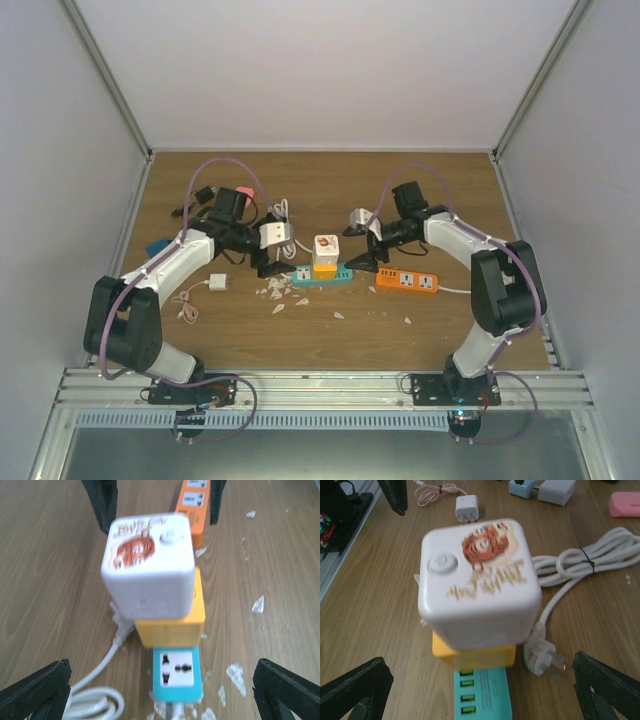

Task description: Pull the plug off the socket

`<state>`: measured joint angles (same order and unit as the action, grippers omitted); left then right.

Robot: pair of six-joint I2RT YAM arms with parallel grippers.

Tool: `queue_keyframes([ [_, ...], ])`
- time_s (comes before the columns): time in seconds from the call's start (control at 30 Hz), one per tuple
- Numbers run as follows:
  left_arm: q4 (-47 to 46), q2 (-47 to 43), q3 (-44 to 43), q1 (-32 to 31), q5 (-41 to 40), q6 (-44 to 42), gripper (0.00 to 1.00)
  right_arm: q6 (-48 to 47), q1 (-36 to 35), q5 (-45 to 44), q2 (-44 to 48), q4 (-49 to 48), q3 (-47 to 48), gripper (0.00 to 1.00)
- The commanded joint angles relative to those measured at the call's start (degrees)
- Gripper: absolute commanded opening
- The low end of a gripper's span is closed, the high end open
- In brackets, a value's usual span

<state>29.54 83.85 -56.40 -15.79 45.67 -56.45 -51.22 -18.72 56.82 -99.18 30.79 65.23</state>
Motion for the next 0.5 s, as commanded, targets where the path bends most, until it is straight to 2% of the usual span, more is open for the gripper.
queue_keyframes([
  [0.0,-3.7,2.3,-4.1,-4.1,2.3,4.6,0.99,0.1,3.1,7.1,2.9,-5.3,-5.0,1.00],
  [0.2,-6.1,6.2,-7.3,-7.5,0.1,7.9,0.99,9.4,3.1,7.1,8.6,-21.6,-14.4,1.00],
  [0.47,-6.5,9.3,-9.8,-10.0,-0.7,8.5,0.98,16.1,0.7,2.9,9.1,-34.3,-19.4,1.00],
])
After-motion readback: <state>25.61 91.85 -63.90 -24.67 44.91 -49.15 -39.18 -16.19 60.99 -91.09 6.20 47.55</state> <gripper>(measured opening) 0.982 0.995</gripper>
